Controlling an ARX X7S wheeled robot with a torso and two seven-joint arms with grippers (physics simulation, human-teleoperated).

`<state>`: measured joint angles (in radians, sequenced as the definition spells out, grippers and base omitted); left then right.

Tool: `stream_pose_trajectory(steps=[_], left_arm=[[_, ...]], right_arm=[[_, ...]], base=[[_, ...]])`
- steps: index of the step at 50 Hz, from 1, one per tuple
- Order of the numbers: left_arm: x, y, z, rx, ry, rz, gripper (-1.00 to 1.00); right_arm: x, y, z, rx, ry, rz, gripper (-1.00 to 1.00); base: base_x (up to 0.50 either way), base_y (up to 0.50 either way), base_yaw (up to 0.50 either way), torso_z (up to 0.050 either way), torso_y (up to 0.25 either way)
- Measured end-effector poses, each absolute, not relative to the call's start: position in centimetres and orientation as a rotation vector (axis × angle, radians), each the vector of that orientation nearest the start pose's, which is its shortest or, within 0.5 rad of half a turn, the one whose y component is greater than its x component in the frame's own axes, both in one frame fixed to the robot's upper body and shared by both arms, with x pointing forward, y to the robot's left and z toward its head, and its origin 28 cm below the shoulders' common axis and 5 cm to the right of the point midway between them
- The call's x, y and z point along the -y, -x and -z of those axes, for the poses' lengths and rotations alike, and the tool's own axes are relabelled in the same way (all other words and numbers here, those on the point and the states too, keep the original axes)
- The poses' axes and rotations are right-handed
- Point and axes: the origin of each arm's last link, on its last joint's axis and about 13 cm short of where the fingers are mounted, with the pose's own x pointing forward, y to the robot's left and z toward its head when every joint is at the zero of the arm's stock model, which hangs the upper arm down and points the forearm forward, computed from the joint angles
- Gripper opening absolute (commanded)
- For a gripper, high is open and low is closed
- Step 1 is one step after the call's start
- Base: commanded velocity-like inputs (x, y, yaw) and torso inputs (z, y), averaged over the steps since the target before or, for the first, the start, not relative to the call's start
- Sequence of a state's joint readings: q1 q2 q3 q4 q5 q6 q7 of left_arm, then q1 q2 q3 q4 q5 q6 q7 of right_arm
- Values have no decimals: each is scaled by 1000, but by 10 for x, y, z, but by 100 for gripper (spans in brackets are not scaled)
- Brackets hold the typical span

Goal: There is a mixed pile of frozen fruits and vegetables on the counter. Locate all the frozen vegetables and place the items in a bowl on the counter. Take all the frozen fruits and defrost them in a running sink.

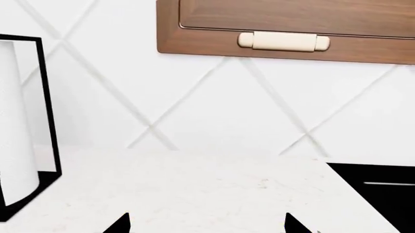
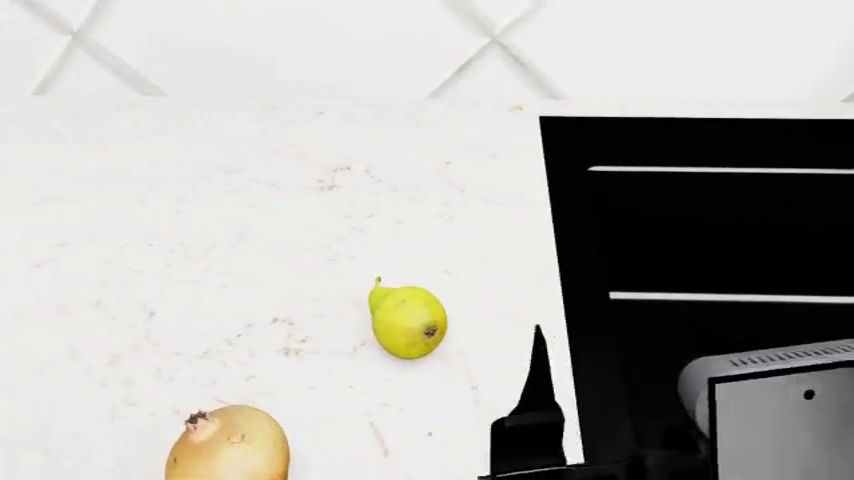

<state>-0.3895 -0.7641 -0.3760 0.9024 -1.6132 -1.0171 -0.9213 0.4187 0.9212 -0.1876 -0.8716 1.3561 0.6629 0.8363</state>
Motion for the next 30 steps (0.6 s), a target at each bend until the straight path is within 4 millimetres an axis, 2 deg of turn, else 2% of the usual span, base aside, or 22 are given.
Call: stream_pose_trajectory(steps=[15,30], left_arm=[[-266,-151,-239,71,49,11,100],[-267,-151,-239,79,50,13,100]], right_arm=[[114,-213,-219,-102,98,-303,100],[96,-265,-215,-203,135,-412,100]], base=[[0,0,0,0,0],[0,0,0,0,0]])
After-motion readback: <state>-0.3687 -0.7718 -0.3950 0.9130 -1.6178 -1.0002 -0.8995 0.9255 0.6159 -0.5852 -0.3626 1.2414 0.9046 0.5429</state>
